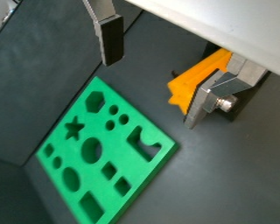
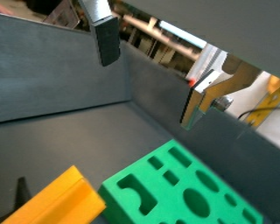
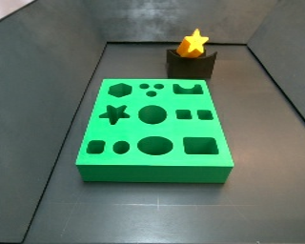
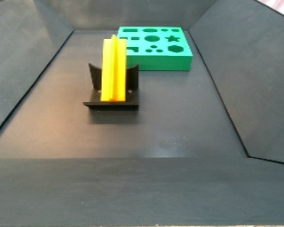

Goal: Pick up the star object. Move up. Place the star object on the fixture. Regrasp the star object. Move to above the board. Insert the star object.
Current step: Regrasp the star object.

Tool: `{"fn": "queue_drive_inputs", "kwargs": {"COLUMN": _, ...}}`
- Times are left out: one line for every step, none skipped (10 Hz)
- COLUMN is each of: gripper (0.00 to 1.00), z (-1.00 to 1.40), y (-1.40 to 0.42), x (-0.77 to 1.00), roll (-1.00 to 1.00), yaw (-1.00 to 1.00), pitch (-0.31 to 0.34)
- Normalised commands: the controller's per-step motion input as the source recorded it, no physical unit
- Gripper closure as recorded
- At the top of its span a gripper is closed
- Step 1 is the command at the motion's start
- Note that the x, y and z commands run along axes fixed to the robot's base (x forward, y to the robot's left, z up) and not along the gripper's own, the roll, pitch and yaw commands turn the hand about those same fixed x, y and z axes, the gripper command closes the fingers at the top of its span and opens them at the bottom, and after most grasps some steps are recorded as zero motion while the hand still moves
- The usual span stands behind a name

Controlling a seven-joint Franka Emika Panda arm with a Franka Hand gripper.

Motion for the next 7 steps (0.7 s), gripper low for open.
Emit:
{"fn": "queue_drive_inputs", "kwargs": {"gripper": 0.0, "z": 0.04, "y": -0.05, "x": 0.0, "roll": 1.0, "yaw": 0.02, "pitch": 0.051}}
{"fn": "queue_drive_inputs", "kwargs": {"gripper": 0.0, "z": 0.05, "y": -0.04, "x": -0.01, "roll": 1.0, "yaw": 0.02, "pitch": 0.049}}
{"fn": "queue_drive_inputs", "kwargs": {"gripper": 0.0, "z": 0.02, "y": -0.03, "x": -0.01, "roll": 1.0, "yaw": 0.02, "pitch": 0.046}}
{"fn": "queue_drive_inputs", "kwargs": {"gripper": 0.0, "z": 0.01, "y": -0.03, "x": -0.01, "roll": 1.0, "yaw": 0.02, "pitch": 0.043}}
{"fn": "queue_drive_inputs", "kwargs": {"gripper": 0.0, "z": 0.01, "y": -0.02, "x": -0.01, "roll": 1.0, "yaw": 0.03, "pitch": 0.04}}
{"fn": "queue_drive_inputs", "kwargs": {"gripper": 0.0, "z": 0.01, "y": -0.02, "x": 0.0, "roll": 1.0, "yaw": 0.03, "pitch": 0.038}}
{"fn": "queue_drive_inputs", "kwargs": {"gripper": 0.0, "z": 0.01, "y": -0.02, "x": 0.01, "roll": 1.0, "yaw": 0.03, "pitch": 0.036}}
